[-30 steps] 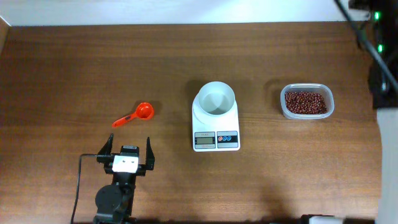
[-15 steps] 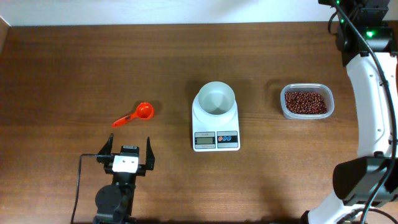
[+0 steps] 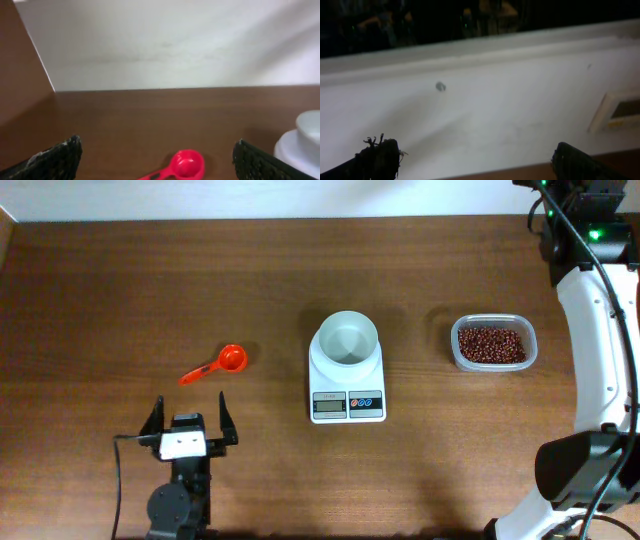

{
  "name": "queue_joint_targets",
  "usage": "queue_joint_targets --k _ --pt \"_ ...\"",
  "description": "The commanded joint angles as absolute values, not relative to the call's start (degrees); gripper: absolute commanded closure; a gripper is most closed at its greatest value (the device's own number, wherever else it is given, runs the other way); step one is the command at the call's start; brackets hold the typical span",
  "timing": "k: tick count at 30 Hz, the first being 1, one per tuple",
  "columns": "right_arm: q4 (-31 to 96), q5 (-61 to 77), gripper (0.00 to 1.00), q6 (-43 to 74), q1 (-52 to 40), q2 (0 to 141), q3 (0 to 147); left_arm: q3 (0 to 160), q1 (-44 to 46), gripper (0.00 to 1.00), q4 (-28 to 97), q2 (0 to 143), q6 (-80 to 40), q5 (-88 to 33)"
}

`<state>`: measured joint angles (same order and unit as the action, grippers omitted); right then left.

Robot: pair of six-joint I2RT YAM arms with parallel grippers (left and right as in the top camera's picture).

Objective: Scoop item into bowl and weigh 50g on scale

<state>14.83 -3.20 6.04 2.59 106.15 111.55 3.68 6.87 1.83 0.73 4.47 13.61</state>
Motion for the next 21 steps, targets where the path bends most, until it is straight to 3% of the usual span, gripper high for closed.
queue_joint_targets --k 1,6,12,17,21 --pt "12.62 -3.46 0.01 6.28 2.70 106.67 112.71 14.24 6.48 0.01 5.63 2.20 -0.91 14.50" --pt "11.51 -3.49 0.01 6.28 2.66 106.67 112.71 33.65 6.48 0.01 9.30 13.96 -0.82 16.88" --pt "11.79 -3.49 0.01 6.28 2.66 106.67 112.71 58.67 6.48 0.01 12.43 40.25 4.34 15.49" --pt "15.62 -3.49 0.01 6.28 2.66 106.67 112.68 85.08 6.46 0.01 33.85 68.27 16.64 12.64" --pt "19.88 -3.49 0.01 6.28 2.66 106.67 112.68 97.25 5.45 0.01 45.78 86.46 25.56 12.73"
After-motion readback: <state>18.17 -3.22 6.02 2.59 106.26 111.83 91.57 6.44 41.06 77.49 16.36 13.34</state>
